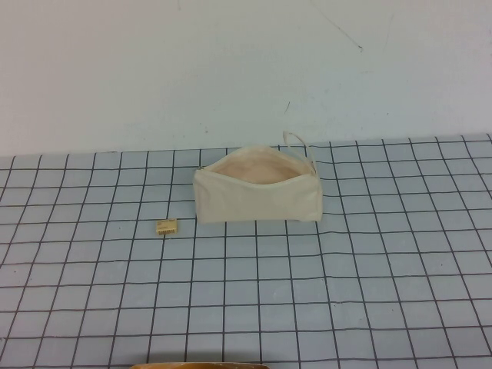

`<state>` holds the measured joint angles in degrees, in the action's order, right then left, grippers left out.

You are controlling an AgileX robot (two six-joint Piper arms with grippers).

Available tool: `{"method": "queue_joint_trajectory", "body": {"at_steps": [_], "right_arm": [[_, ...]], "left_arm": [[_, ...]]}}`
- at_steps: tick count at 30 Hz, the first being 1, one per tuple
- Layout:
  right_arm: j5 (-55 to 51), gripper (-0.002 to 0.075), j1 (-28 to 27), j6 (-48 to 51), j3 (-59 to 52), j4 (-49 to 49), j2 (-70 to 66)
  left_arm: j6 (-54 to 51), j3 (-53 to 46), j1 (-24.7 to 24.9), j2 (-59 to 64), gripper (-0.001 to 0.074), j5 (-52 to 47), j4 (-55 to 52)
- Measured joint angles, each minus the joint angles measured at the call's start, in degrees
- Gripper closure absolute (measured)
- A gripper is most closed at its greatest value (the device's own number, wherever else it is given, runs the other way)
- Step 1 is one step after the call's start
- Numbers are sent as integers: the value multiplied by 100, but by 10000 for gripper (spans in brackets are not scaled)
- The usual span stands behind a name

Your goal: Put eraser into pencil case

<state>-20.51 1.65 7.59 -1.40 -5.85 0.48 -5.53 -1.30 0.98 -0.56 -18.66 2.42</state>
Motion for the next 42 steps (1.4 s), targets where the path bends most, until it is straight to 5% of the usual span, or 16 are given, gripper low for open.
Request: {"method": "queue_joint_trajectory", "body": {"at_steps": [29,37,42], "right_arm": [[0,729,0,0,0,0,0],[0,729,0,0,0,0,0],[0,729,0,0,0,0,0]], "left_arm": [[51,0,0,0,736,28,-209],[1721,-22,0,0,736,1286,4336],[1770,-22,0,0,736,2193,5340]]}}
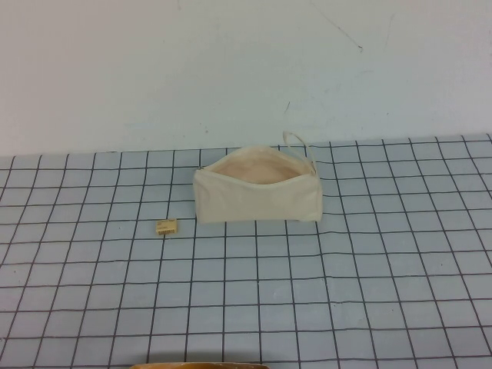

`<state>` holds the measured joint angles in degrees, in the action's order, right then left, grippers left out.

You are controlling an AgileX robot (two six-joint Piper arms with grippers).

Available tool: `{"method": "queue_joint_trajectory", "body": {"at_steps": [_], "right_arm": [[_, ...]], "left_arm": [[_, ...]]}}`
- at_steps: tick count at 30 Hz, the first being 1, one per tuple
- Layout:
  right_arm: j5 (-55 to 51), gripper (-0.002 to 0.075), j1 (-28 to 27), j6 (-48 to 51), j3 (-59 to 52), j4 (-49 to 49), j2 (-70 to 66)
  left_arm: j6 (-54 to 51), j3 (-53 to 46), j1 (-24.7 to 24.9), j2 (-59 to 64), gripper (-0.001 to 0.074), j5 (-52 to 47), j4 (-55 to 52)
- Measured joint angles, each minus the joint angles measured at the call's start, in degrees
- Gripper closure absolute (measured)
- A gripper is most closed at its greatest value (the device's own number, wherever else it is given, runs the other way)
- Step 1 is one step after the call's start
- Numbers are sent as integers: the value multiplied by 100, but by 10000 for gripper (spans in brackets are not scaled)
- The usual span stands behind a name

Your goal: Put eraser into pencil case

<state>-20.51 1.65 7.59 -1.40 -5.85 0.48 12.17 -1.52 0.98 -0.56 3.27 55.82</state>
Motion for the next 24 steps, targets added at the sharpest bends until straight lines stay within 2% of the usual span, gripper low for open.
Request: {"method": "queue_joint_trajectory", "body": {"at_steps": [6,8,10,15,20,24], "right_arm": [[0,729,0,0,0,0,0],[0,729,0,0,0,0,0],[0,729,0,0,0,0,0],[0,729,0,0,0,0,0],[0,729,0,0,0,0,0],[0,729,0,0,0,0,0]], "left_arm": [[0,0,0,0,736,472,732],[0,0,0,0,736,620,776],[-49,12,0,0,736,623,355],[-743,1036,0,291,736,-751,-1470],[-1432,2660,0,1721,736,-2580,-2969],[-2331,3904,0,2990,736,-3654,-3510]]}}
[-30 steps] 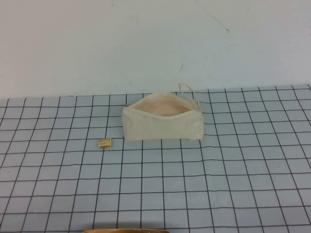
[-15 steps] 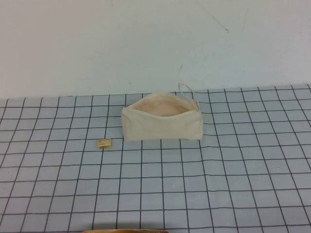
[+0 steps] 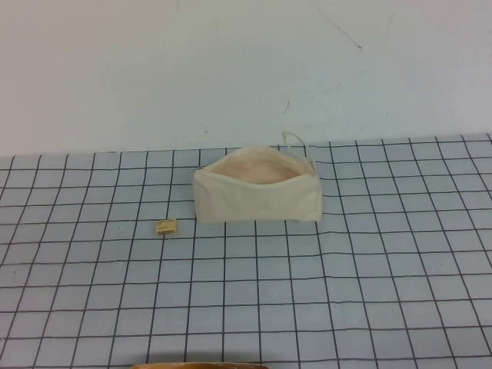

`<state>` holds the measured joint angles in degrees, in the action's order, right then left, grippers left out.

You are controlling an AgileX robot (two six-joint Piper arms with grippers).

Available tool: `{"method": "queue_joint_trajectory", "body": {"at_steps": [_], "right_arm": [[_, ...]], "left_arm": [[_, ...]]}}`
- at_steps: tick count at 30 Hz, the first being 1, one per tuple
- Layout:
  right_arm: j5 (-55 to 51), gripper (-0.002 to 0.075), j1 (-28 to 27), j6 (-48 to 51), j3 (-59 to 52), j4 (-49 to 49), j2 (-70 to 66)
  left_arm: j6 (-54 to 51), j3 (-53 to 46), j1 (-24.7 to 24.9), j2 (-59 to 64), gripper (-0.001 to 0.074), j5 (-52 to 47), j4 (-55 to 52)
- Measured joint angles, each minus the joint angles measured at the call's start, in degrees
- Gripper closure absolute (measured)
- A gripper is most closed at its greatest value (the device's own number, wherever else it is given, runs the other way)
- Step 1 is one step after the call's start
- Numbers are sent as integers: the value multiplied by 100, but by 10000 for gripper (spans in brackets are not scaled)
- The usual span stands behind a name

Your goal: Put eraser into pencil case

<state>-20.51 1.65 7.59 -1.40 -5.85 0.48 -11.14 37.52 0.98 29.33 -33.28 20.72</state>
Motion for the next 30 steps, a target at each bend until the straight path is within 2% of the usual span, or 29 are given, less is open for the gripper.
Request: {"method": "queue_joint_trajectory", "body": {"at_steps": [6,13,16,24,30], "right_arm": [[0,729,0,0,0,0,0],[0,729,0,0,0,0,0],[0,729,0,0,0,0,0],[0,729,0,0,0,0,0],[0,729,0,0,0,0,0]], "left_arm": [[-995,1451,0,1886,736,-907,-238],[-1113,2462,82,3766,736,-1531,-432],[-840,2643,388,4329,736,-1562,-899],[599,3388,1705,5697,736,-1947,-2579],[1204,4380,1919,6792,718,-2343,-2836]]}}
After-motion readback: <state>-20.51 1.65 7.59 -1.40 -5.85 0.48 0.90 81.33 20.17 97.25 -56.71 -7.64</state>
